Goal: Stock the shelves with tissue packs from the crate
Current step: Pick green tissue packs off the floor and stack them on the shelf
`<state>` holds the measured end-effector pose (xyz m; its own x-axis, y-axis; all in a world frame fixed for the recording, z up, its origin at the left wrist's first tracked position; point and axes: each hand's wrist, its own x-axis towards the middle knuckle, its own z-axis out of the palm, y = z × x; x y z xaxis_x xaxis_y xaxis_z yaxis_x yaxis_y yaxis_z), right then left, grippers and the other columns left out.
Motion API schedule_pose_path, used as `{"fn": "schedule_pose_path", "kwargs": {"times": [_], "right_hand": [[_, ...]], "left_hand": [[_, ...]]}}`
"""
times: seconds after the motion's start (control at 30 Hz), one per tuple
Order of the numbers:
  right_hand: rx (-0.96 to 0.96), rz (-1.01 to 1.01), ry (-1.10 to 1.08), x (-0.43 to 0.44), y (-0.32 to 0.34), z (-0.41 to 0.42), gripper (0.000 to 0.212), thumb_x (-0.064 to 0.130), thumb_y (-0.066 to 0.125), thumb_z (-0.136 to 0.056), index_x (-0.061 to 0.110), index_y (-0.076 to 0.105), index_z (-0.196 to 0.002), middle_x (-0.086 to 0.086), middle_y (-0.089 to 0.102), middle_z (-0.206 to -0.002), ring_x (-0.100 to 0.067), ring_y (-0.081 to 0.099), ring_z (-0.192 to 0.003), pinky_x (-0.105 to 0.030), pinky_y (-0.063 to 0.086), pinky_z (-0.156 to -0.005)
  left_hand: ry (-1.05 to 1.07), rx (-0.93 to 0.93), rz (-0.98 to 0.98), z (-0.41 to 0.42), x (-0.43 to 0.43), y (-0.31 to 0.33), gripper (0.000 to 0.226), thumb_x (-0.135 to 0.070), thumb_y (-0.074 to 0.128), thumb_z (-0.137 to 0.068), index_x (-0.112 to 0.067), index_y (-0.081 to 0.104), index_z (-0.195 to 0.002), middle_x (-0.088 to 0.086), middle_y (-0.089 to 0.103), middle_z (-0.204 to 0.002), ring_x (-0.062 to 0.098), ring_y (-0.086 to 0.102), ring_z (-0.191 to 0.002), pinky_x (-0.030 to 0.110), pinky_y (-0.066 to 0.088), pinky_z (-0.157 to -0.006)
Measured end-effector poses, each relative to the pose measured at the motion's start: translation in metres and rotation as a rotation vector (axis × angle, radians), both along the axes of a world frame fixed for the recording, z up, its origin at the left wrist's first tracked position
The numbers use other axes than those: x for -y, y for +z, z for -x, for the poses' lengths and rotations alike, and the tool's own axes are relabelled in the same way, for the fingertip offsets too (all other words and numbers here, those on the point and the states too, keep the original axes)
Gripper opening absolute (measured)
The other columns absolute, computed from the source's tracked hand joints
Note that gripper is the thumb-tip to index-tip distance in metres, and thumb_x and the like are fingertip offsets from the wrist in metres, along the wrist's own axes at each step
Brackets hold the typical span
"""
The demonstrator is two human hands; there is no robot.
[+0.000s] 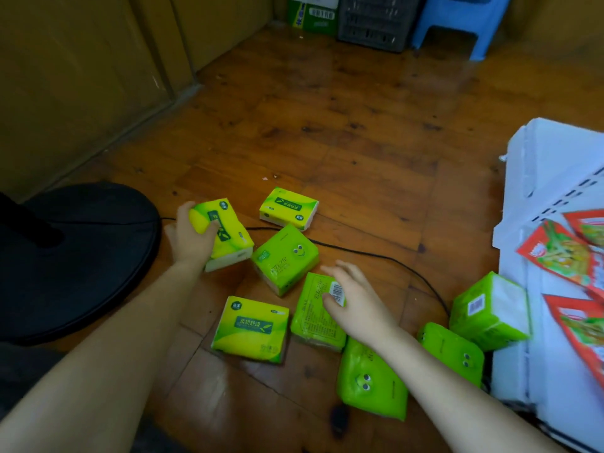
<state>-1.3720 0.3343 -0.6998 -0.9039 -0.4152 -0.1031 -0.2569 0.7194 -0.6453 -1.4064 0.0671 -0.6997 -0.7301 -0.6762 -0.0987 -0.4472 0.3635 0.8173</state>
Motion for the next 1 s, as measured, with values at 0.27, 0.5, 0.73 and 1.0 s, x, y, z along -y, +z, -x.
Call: {"fn": "schedule_pose_path", "kwargs": {"times": [0.27,0.5,0.73,1.0], "right_hand": [[0.010,0.117,-0.063,-0.014,0.051,-0.005,0.070,0.030,0.059,-0.089,0.036,0.019,-0.146,-0.001,0.015,-0.153,-0.012,0.019,-0.141,-0.019,0.022,-0.104],[-0.067,0.395,-0.353,-0.045,0.120,-0.001,0.088,0.025,0.071,-0.081,0.033,0.013,-0.146,-0.006,-0.008,-0.155,-0.007,-0.003,-0.143,-0.004,0.008,-0.094],[-0.265,0.426,-0.393,-0.084,0.217,0.014,0.067,0.020,0.073,-0.079,0.027,0.039,-0.137,-0.006,-0.004,-0.155,-0.008,0.002,-0.143,0.000,0.008,-0.089],[-0.416,0.489,-0.166,-0.108,0.350,0.005,0.045,0.018,0.065,-0.085,0.029,0.051,-0.126,0.000,0.013,-0.156,-0.010,0.009,-0.143,-0.021,0.017,-0.105]], "left_hand": [[-0.204,-0.194,-0.142,0.015,-0.100,0.058,0.069,-0.019,0.064,-0.087,-0.021,0.029,-0.147,0.015,0.032,-0.146,0.023,0.027,-0.137,0.027,0.021,-0.108],[-0.236,-0.214,-0.337,0.017,-0.203,0.127,0.057,-0.027,0.065,-0.085,-0.021,0.038,-0.136,0.016,0.033,-0.131,0.028,0.041,-0.118,0.029,0.033,-0.098],[-0.338,-0.423,-0.346,0.023,-0.220,0.209,0.027,-0.034,0.069,-0.082,-0.019,0.047,-0.081,0.001,0.051,-0.085,0.021,0.052,-0.081,0.033,0.045,-0.071],[-0.516,-0.404,-0.421,0.013,-0.203,0.357,0.029,-0.031,0.058,-0.090,-0.030,0.053,-0.118,-0.001,0.053,-0.113,0.015,0.056,-0.089,0.032,0.049,-0.068]]}}
